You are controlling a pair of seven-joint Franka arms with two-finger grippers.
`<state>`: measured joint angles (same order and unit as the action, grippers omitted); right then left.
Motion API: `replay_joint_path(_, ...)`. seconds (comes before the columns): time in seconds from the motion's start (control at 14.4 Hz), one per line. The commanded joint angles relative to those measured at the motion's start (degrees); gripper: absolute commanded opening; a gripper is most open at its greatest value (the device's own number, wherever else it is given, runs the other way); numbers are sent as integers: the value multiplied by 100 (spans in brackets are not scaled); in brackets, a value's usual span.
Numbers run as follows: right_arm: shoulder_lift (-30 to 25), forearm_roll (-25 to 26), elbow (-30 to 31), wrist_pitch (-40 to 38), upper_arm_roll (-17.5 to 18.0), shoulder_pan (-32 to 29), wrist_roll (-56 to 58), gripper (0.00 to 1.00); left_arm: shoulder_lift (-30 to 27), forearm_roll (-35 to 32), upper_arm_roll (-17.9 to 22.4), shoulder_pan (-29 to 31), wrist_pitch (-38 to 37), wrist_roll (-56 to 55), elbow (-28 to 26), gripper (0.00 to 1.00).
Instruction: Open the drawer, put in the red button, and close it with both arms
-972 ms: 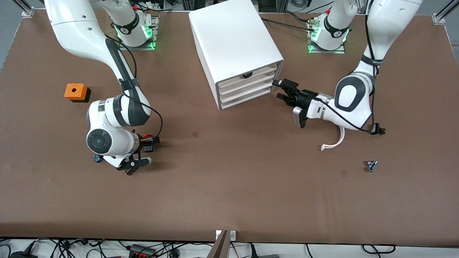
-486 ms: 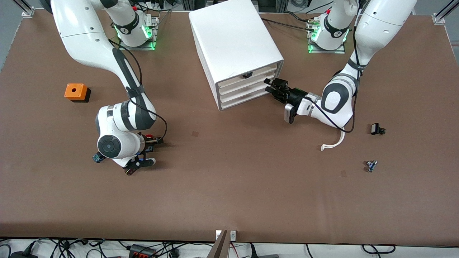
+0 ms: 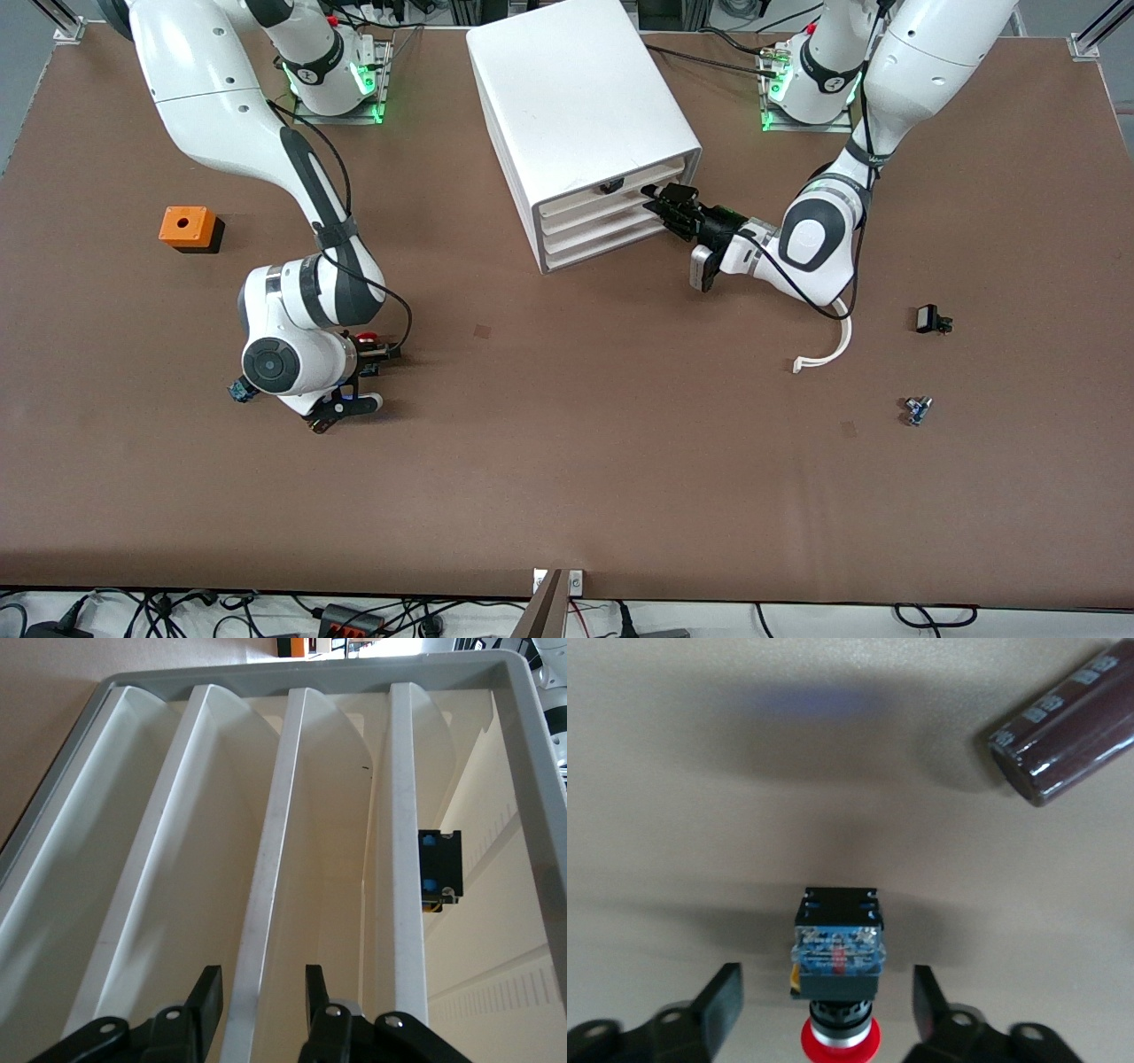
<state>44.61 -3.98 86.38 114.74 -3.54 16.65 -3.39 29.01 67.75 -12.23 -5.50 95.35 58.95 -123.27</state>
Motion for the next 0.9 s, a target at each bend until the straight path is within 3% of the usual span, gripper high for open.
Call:
replay_joint_path(0.0, 92, 187, -69, 119, -6, 5, 23, 77, -71, 169, -17, -21, 71, 196, -179, 43)
replay_joint_path(0.21, 144, 196, -77, 137, -6, -4, 31, 67, -79, 169, -17, -91, 80, 196, -215, 20)
replay_joint_path(0.35, 153, 187, -77, 145, -6, -4, 31, 52, -79, 177, -17, -109, 80, 196, -171, 9)
replay_joint_path(0.49, 153, 187, -77, 145, -6, -4, 31, 31, -71, 169, -8, -83, 219, 188, -118, 5)
replay_joint_path(0.56, 153, 187, -86, 137, -6, 5, 31, 15, -53, 160, 1, -56, 273, 188, -49, 5)
replay_joint_path(0.62, 127, 178, -95, 128, -6, 5, 40, 7, 17, 143, 53, -39, 273, 188, 30, 5)
replay_joint_path(0.69, 101, 178, -104, 119, -6, 14, 75, 1, 78, 99, 89, 22, 273, 179, 144, 5)
replay_joint_path(0.83, 48, 143, -331, 58, -15, 14, 241, 0, 236, 63, 89, 224, 273, 179, 355, 6)
